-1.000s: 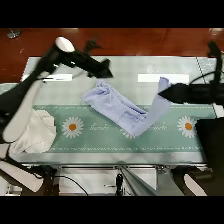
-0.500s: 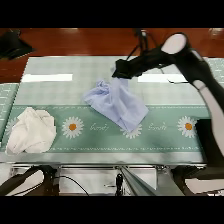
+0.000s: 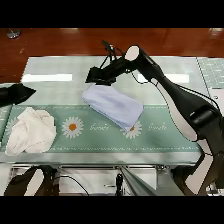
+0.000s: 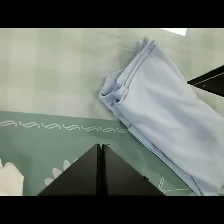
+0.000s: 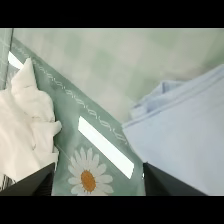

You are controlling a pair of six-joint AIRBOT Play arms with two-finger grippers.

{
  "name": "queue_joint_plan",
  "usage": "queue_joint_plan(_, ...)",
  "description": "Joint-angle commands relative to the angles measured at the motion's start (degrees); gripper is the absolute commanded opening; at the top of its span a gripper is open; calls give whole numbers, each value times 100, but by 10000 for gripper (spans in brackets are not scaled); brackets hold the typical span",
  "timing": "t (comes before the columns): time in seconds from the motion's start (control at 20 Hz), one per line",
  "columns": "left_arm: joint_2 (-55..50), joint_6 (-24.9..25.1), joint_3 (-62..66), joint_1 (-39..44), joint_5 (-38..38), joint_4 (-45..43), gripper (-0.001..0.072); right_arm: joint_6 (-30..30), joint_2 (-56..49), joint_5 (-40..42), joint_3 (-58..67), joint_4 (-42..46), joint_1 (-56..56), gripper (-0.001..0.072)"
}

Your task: Fold the shirts.

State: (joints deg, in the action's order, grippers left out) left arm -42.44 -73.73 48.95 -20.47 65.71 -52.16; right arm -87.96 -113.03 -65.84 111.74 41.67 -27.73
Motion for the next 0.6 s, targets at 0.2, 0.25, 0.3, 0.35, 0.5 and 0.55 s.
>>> queue_joint_plan(0.2, 70, -2, -599, 37, -306, 122, 25, 76, 1991, -2767, -511, 2732, 1276, 633)
queue_joint_plan(0.25, 70, 0, -599, 37, -291, 144, 25, 17, 2643, -2446, -1130, 3213, 1464, 634)
queue_joint_plan(0.3, 70, 0, -599, 37, -269, 164, 25, -164, 3425, -1851, -2061, 3449, 1711, 633)
queue_joint_plan(0.35, 70, 0, -599, 57, -258, 164, 25, -372, 4205, -1137, -3108, 3497, 1969, 633)
queue_joint_plan(0.5, 68, 0, -599, 275, -273, 166, 25, -1681, 6559, 1021, -6738, 3279, 2594, 632)
queue_joint_plan(0.55, 66, 0, -599, 417, -273, 168, 25, -1991, 7069, 1550, -7744, 2828, 2660, 632)
